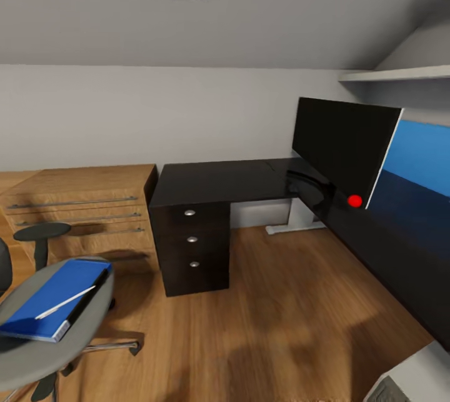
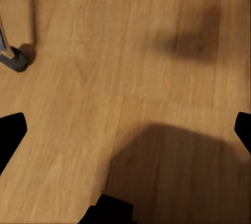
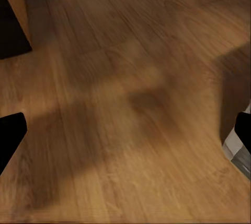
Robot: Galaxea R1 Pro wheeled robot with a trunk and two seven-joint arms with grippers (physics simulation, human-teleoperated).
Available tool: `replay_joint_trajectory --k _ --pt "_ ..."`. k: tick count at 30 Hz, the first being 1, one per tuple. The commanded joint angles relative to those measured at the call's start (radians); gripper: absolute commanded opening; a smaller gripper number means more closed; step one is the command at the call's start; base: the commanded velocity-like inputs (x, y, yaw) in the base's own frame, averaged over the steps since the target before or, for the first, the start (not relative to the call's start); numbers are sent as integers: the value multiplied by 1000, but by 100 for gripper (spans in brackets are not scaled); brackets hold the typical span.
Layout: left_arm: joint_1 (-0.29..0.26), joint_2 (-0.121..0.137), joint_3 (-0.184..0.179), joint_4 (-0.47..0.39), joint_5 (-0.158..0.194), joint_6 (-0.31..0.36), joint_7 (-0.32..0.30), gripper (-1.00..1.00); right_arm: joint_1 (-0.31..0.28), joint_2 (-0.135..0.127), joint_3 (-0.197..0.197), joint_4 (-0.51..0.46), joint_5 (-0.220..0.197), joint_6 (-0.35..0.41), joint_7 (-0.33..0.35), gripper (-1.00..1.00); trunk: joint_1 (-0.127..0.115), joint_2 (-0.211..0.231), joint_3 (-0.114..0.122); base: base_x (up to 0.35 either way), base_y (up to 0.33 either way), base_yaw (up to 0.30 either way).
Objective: In the bedroom, organize the workspace by keeping the computer under the desk, ensuring the monitor is on the desk, placing the keyboard on the desk next to the monitor, placing the mouse on the desk next to the keyboard, moving the folder from the swivel chair onto the desk next to the mouse, stacking the notebook on top of the folder with the pen on top of the notebook, and positioning the swivel chair next to the desk.
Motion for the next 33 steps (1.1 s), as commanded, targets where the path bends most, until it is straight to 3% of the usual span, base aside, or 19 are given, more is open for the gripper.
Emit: replay_joint_trajectory --k 1,11,17,26,33 --pt "0 0 -8 0 6 -3 6 100 -1 0 11 2 -7 -3 5 100 0 0 -1 0 0 -260" --pt "0 -1 -10 0 6 2 6 100 -1 -1 101 3 -2 -2 6 100 0 0 0 0 0 -263" --pt "0 0 -10 0 6 2 6 100 -1 -1 115 3 0 -2 8 100 0 0 0 0 0 -229" --pt "0 0 -10 0 6 2 6 100 0 3 119 3 4 -1 8 100 0 0 0 0 0 -34" --pt "0 1 -10 0 6 2 5 100 0 4 123 5 60 0 6 100 0 0 0 23 17 -1"
